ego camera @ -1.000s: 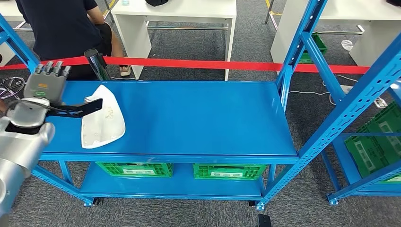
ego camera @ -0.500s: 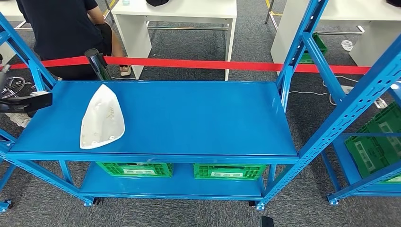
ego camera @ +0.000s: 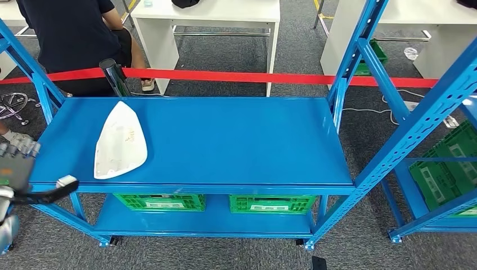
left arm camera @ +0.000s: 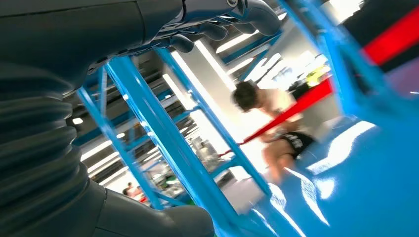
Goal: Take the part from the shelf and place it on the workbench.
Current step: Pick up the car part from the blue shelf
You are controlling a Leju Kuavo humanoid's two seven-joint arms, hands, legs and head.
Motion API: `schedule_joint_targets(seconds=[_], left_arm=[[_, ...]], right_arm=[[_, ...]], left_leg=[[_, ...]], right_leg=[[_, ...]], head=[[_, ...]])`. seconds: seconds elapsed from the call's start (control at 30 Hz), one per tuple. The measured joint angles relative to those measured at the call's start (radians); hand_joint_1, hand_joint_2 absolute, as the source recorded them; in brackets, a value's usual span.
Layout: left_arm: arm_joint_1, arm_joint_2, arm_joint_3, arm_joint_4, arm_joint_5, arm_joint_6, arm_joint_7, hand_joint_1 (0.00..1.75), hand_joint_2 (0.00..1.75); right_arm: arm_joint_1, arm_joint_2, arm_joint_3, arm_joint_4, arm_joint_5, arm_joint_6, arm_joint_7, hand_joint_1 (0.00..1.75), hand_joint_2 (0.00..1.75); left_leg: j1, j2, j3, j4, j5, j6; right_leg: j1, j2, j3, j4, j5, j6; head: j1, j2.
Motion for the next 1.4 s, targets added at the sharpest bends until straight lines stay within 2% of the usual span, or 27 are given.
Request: schedule_joint_targets(seconds=[0.17, 0.27, 0.37, 0.5, 0.7, 1.07, 1.2, 1.3, 1.4], left_arm=[[0.091, -0.036, 0.012, -0.002, -0.011, 0.186, -0.022, 0.00, 1.75], [0.151, -0.064, 0.031, -0.063, -0.017, 0.279, -0.030, 0.00, 1.75], [0.232, -0.090, 0.071, -0.227, -0.020, 0.302, -0.043, 0.00, 1.75], [0.326, -0.139, 0.166, -0.470, -0.021, 0.304, -0.111, 0.00, 1.75], [0.360, -0.184, 0.237, -0.624, -0.022, 0.304, -0.153, 0.00, 1.75], [0.358, -0.202, 0.267, -0.619, -0.022, 0.304, -0.205, 0.00, 1.75], [0.345, -0.206, 0.261, -0.560, -0.016, 0.304, -0.192, 0.00, 1.75], [0.316, -0.206, 0.243, -0.485, -0.012, 0.303, -0.180, 0.00, 1.75], [0.285, -0.209, 0.241, -0.391, -0.016, 0.302, -0.204, 0.00, 1.75]], right_arm=[[-0.001, 0.000, -0.007, 0.000, -0.001, -0.015, 0.004, 0.00, 0.00], [-0.001, 0.004, -0.013, 0.000, -0.001, -0.026, 0.006, 0.00, 0.00], [-0.001, 0.009, -0.021, 0.000, -0.001, -0.035, 0.006, 0.00, 0.00], [-0.001, 0.016, -0.025, 0.000, -0.001, -0.041, 0.003, 0.00, 0.00], [-0.001, 0.019, -0.032, 0.000, -0.004, -0.044, -0.004, 0.00, 0.00], [-0.001, 0.019, -0.040, 0.000, -0.004, -0.039, -0.001, 0.00, 0.00], [0.001, 0.019, -0.032, -0.003, -0.056, -0.040, 0.016, 0.00, 0.00], [0.008, 0.021, 0.023, -0.010, -0.154, -0.047, 0.025, 0.00, 0.00], [0.010, 0.021, 0.067, -0.011, -0.193, -0.053, 0.014, 0.00, 0.00]], left_leg=[[0.000, -0.001, 0.000, 0.000, -0.001, 0.001], [0.000, 0.000, 0.000, 0.000, -0.001, 0.001], [0.000, 0.000, 0.000, 0.000, -0.002, 0.001], [0.000, 0.000, 0.000, 0.001, -0.002, 0.002], [0.000, 0.000, 0.000, 0.000, -0.003, 0.003], [0.000, 0.000, 0.000, 0.000, -0.003, 0.002], [0.000, 0.000, 0.000, 0.000, -0.003, 0.002], [0.000, 0.000, 0.000, 0.000, -0.003, 0.003], [0.000, 0.000, 0.000, 0.000, -0.003, 0.002]], right_leg=[[0.000, -0.001, 0.001, -0.001, 0.000, 0.000], [0.000, -0.001, 0.001, -0.001, 0.000, 0.000], [0.000, -0.001, 0.001, -0.001, 0.000, 0.000], [0.000, -0.001, 0.001, -0.002, 0.000, 0.000], [0.000, -0.001, 0.001, -0.002, -0.001, 0.001], [0.001, -0.001, 0.002, -0.002, -0.001, 0.001], [0.000, -0.001, 0.002, -0.002, -0.001, 0.001], [0.000, -0.001, 0.002, -0.002, -0.001, 0.001], [0.000, -0.001, 0.002, -0.002, -0.001, 0.001]], head=[[0.000, 0.000], [0.000, 0.000], [0.000, 0.000], [0.000, 0.000], [0.000, 0.000], [0.000, 0.000], [0.000, 0.000], [0.000, 0.000], [0.000, 0.000]])
